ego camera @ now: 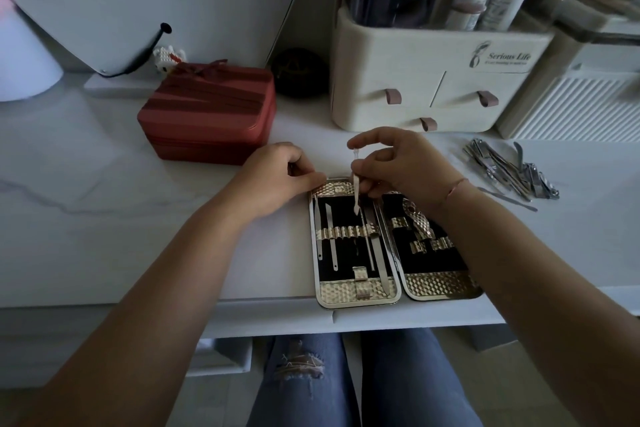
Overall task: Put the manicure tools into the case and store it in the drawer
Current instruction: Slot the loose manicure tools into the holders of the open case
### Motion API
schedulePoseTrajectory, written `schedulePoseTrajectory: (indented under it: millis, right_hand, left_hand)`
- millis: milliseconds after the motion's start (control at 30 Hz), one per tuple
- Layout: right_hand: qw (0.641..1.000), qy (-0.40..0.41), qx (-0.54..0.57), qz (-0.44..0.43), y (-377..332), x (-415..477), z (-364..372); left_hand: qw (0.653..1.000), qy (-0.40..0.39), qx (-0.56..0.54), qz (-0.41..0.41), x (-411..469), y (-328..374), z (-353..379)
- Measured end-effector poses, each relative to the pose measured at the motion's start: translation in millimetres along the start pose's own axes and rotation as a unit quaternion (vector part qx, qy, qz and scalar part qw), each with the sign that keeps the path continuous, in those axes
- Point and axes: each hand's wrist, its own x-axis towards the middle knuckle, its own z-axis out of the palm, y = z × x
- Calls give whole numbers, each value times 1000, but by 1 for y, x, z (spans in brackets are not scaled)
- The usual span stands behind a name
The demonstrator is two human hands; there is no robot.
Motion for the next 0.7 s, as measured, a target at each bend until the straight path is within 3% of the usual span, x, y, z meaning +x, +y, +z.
schedulePoseTrajectory:
  millis: [333,700]
  right_hand:
    - [992,6,-120,-25,7,2,3]
    - [997,7,-80,-8,3,4,2]
  left_hand:
    - [1000,-2,0,0,0,0,0]
    - [1000,-3,4,-3,0,0,0]
